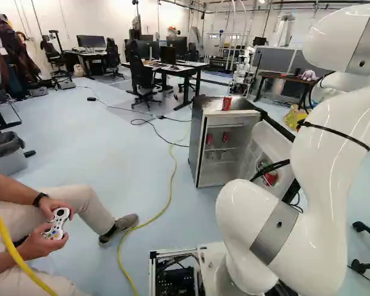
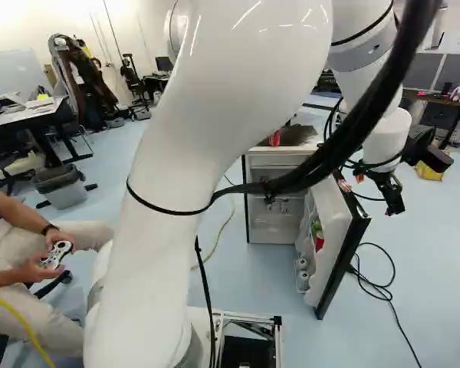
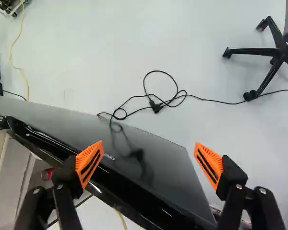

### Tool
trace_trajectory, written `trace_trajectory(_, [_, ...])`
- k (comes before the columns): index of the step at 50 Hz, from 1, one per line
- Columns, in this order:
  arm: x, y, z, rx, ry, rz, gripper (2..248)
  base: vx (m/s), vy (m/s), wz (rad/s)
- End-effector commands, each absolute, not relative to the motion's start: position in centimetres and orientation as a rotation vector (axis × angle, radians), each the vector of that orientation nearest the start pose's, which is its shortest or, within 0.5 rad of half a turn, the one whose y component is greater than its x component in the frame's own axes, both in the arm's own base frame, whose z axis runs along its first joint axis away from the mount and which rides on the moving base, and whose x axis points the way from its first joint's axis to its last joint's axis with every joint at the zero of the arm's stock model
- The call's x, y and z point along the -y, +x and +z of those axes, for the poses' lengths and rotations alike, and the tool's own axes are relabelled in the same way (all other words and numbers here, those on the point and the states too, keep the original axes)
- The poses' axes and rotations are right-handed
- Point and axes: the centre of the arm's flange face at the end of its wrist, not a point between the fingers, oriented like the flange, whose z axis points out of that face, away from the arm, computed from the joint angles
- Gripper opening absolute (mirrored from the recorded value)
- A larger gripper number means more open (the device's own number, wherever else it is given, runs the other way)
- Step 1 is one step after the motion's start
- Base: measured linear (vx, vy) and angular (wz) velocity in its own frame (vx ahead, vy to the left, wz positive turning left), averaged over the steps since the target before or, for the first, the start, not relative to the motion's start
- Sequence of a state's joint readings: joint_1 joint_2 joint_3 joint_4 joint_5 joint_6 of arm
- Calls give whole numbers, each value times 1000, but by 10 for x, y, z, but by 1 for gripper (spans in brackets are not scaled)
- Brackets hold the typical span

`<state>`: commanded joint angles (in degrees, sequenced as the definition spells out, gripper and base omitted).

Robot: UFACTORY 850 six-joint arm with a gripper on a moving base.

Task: Grab a drink from the fridge

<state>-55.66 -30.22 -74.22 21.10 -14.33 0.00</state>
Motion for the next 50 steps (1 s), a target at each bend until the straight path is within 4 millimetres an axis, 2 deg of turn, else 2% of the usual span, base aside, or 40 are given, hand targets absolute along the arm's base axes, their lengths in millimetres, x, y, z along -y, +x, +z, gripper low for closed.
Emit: trace_trajectory(50, [480,364,422,-1827,-2490,-741,247,0,0,0])
